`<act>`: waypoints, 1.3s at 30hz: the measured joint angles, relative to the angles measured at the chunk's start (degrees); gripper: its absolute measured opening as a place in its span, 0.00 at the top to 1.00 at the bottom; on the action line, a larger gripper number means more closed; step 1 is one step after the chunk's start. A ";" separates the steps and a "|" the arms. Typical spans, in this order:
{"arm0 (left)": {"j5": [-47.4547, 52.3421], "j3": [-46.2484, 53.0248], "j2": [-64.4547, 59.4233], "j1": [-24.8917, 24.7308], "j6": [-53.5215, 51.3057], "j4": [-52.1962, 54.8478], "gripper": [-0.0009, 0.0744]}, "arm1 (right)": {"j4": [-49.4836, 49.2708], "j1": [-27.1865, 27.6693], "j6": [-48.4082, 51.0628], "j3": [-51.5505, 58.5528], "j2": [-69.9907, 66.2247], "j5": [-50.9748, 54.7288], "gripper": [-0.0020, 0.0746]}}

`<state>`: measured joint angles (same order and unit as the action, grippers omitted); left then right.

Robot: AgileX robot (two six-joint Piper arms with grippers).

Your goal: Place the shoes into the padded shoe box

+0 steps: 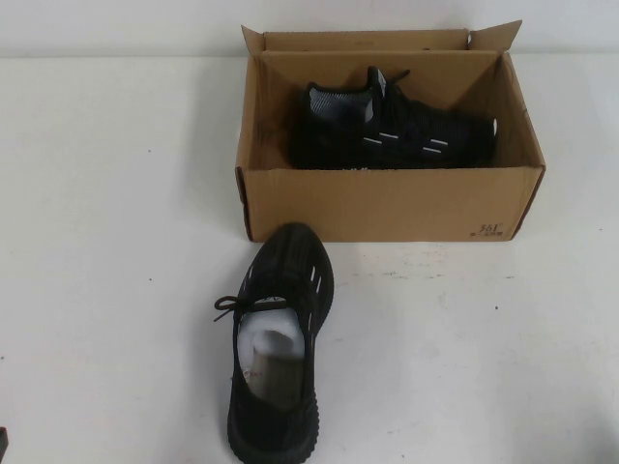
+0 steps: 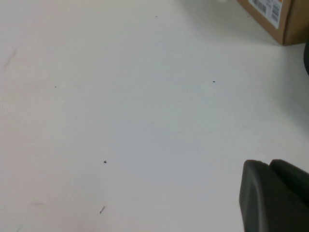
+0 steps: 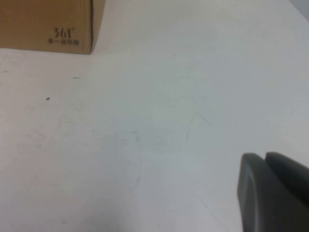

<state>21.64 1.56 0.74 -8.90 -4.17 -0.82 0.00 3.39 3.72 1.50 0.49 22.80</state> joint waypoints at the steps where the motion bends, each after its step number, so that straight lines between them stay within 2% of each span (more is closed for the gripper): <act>1: 0.00 0.00 0.00 0.00 0.00 0.00 0.99 | 0.00 0.00 0.00 0.00 0.00 0.00 0.98; 22: 0.00 0.00 0.00 0.00 0.00 0.00 0.99 | 0.00 0.00 0.00 0.00 0.00 0.00 0.98; 27: -0.29 0.00 0.00 0.00 -0.22 2.97 0.99 | 0.00 0.00 0.00 0.00 0.00 0.00 0.98; 32: -7.49 0.00 0.00 0.00 3.33 0.82 0.99 | 0.00 0.00 0.00 0.00 0.00 0.00 0.98; 39: -18.00 0.00 0.00 0.00 16.43 -12.28 0.99 | 0.00 0.00 0.00 0.00 0.00 0.00 0.98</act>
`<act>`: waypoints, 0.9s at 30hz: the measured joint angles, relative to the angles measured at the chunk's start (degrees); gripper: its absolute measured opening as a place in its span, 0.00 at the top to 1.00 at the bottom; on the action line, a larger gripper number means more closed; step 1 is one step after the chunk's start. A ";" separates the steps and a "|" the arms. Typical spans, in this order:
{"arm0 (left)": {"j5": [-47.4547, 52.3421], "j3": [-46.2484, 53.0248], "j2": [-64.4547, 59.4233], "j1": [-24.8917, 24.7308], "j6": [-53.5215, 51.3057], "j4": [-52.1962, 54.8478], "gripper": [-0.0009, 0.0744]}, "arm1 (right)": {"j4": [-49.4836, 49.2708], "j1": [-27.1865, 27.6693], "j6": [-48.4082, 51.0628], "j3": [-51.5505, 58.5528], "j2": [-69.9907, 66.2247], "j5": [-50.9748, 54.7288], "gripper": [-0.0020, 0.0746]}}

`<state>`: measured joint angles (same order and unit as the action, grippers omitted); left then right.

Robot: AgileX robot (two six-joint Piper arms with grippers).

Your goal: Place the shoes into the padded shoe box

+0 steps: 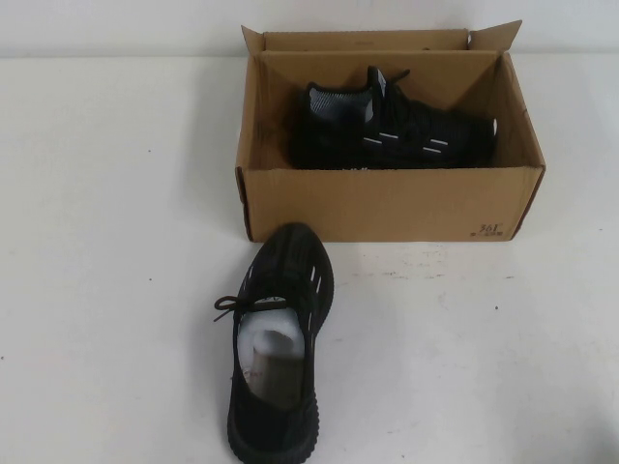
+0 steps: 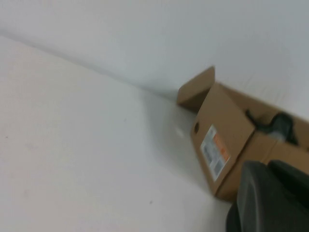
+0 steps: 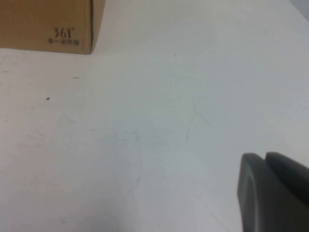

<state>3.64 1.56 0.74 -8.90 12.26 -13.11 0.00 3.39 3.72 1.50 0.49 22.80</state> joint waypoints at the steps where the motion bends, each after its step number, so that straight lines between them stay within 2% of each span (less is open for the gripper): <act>1: -0.78 0.00 0.00 0.00 0.90 -0.56 0.99 | 0.00 0.00 0.00 0.00 0.00 0.00 0.98; 9: -2.83 0.00 0.00 0.00 1.79 -1.44 0.99 | 0.00 0.00 0.00 0.00 0.00 0.00 0.98; 12: -1.61 -0.15 0.00 0.00 5.56 -1.69 0.99 | 0.00 0.00 0.00 0.00 0.00 0.00 0.98; 15: 4.89 -3.59 -0.28 0.00 7.75 -1.58 0.99 | 0.00 0.00 0.00 0.00 0.00 0.00 0.98; 19: 14.90 -13.93 -5.86 0.00 7.44 0.34 0.99 | 0.00 0.00 0.00 0.00 0.00 0.00 0.98; 27: 38.59 -35.38 -27.03 0.00 -4.26 1.11 0.99 | 0.00 0.00 0.00 0.00 0.00 0.00 0.98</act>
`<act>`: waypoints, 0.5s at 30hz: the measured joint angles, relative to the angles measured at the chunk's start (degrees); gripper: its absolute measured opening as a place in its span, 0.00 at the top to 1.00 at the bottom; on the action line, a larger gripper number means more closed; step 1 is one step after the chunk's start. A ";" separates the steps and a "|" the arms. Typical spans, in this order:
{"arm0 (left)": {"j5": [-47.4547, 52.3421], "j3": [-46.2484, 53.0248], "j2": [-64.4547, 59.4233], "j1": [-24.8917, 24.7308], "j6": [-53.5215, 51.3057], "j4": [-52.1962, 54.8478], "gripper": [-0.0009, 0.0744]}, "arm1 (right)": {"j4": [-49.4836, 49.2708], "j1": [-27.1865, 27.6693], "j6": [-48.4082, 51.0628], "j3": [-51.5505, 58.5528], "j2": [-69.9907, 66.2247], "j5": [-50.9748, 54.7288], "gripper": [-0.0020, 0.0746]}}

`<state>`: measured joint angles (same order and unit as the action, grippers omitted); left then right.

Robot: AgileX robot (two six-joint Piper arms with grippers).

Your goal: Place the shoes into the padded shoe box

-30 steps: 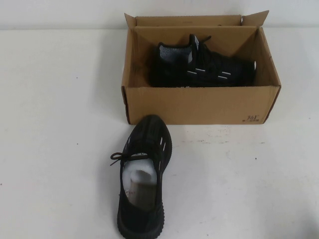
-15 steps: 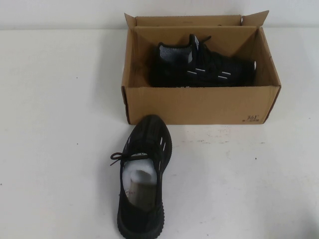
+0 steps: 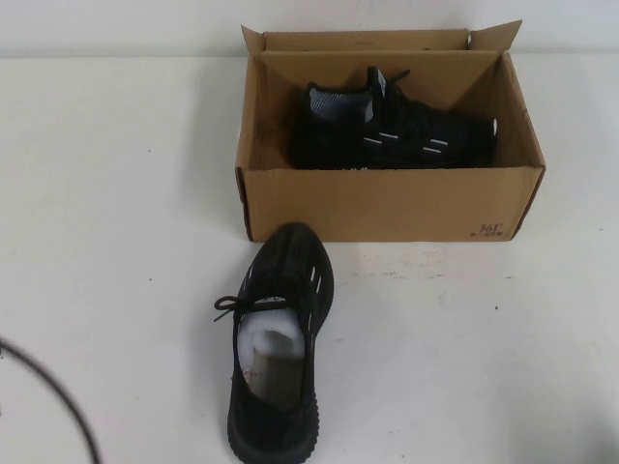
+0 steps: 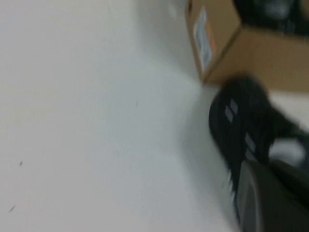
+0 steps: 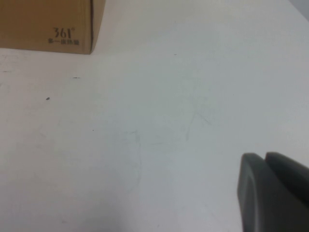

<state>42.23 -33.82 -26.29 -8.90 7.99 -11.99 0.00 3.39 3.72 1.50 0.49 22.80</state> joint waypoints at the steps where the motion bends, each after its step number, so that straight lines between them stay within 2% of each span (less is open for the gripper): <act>1: 3.30 -2.53 -2.99 0.00 -2.47 0.00 0.99 | 0.00 0.00 0.00 0.00 0.00 0.00 0.98; 7: 17.18 -13.38 -18.85 0.00 -18.22 -3.67 0.99 | 0.00 0.00 0.00 0.00 0.00 0.00 0.98; 15: 19.23 -21.76 -34.67 -0.27 -33.40 -10.03 0.99 | 0.00 0.00 0.00 0.00 0.00 0.00 0.98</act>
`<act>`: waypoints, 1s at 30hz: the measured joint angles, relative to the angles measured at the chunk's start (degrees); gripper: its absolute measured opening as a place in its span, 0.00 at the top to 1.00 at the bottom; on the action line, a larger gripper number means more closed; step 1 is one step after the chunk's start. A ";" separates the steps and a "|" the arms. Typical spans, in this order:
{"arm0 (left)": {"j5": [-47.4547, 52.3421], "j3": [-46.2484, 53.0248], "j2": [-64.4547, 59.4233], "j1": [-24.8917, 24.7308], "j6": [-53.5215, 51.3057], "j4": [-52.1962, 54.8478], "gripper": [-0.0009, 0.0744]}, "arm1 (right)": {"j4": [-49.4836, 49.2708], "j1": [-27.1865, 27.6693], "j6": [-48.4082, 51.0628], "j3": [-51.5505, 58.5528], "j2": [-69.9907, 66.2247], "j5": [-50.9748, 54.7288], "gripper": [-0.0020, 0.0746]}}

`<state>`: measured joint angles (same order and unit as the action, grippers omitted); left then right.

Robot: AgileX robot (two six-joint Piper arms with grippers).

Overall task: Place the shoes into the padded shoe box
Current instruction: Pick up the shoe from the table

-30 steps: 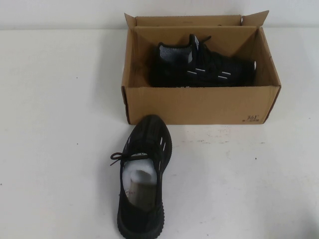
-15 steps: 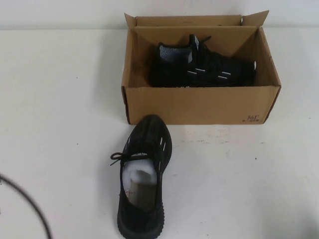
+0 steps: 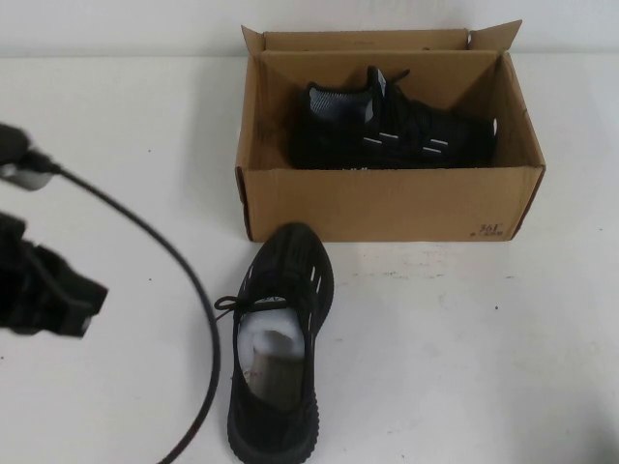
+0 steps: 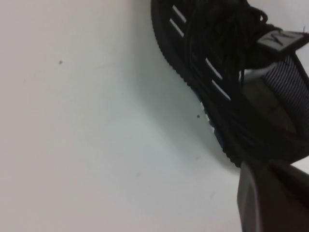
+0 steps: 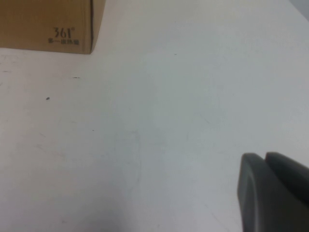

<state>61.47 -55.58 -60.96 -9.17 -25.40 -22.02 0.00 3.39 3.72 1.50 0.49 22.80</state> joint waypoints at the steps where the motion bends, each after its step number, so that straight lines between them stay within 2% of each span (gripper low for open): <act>1: 0.00 -1.09 -1.88 -0.75 -0.82 -0.03 0.99 | 0.00 0.00 0.00 0.00 0.00 0.00 0.98; 3: 0.00 -2.96 -5.02 -2.84 -2.10 -0.14 0.99 | 0.00 0.00 0.00 0.00 0.00 0.00 0.98; 11: 1.85 -11.10 -15.83 -16.62 -7.42 1.63 0.99 | 0.00 0.00 0.00 0.00 0.00 0.00 0.98; 14: 4.29 -13.99 -18.51 -19.84 -10.41 3.03 0.99 | 0.00 0.00 0.00 0.00 0.00 0.00 0.98; 18: 5.95 -16.91 -20.46 -21.54 -11.84 4.61 0.99 | 0.00 0.00 0.00 0.00 0.00 0.00 0.98; 30: 4.76 -17.65 -20.91 -21.54 -18.72 6.90 0.99 | 0.00 0.00 0.00 0.00 0.00 0.00 0.98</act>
<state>66.23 -73.22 -81.87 -30.71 -44.12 -15.12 0.00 3.39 3.72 1.50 0.49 22.80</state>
